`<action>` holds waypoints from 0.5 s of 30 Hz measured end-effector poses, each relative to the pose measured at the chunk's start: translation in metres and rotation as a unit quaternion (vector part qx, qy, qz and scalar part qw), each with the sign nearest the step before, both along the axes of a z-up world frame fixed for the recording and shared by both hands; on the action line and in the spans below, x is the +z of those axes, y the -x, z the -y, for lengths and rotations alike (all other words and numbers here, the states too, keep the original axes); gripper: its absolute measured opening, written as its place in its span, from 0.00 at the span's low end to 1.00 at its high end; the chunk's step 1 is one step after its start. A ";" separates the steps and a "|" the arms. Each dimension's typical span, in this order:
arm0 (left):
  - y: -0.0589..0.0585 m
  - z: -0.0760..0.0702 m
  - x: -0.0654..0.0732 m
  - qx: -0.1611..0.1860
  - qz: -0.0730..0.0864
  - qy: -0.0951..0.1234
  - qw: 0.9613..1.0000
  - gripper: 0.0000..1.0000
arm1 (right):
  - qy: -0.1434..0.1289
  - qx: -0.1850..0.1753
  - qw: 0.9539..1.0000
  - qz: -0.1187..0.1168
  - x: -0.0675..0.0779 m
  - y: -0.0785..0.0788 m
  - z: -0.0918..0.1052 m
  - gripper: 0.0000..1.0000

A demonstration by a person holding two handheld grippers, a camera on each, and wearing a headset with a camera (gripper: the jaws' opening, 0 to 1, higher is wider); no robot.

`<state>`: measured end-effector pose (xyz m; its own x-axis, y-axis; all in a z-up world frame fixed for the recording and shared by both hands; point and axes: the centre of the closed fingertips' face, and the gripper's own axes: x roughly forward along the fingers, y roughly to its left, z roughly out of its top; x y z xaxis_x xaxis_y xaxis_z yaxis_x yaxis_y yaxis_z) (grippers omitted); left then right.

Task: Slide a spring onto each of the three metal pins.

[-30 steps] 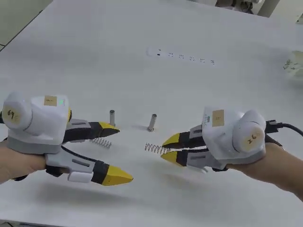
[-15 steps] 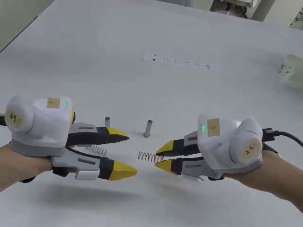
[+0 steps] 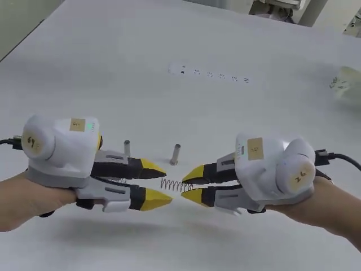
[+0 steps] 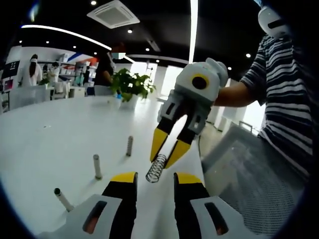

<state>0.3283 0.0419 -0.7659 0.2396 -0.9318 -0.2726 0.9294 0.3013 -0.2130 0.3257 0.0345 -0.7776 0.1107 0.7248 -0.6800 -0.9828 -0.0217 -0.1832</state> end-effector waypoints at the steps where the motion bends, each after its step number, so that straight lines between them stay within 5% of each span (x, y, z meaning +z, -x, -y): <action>1: 0.000 0.001 0.000 -0.002 0.001 -0.001 1.000 0.20 | 0.000 0.000 1.000 0.000 0.000 0.000 0.000 0.08; 7: -0.001 0.002 0.001 -0.001 0.013 -0.002 1.000 0.10 | 0.000 0.001 1.000 0.001 0.000 0.000 0.002 0.08; 15: 0.001 0.004 0.003 -0.006 0.010 0.004 1.000 0.06 | -0.009 0.008 1.000 -0.001 0.004 0.003 -0.001 0.08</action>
<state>0.3275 0.0378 -0.7632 0.2343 -0.9365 -0.2609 0.9368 0.2892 -0.1971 0.3231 0.0355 -0.7733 0.0980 0.7383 -0.6673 -0.9829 -0.0334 -0.1813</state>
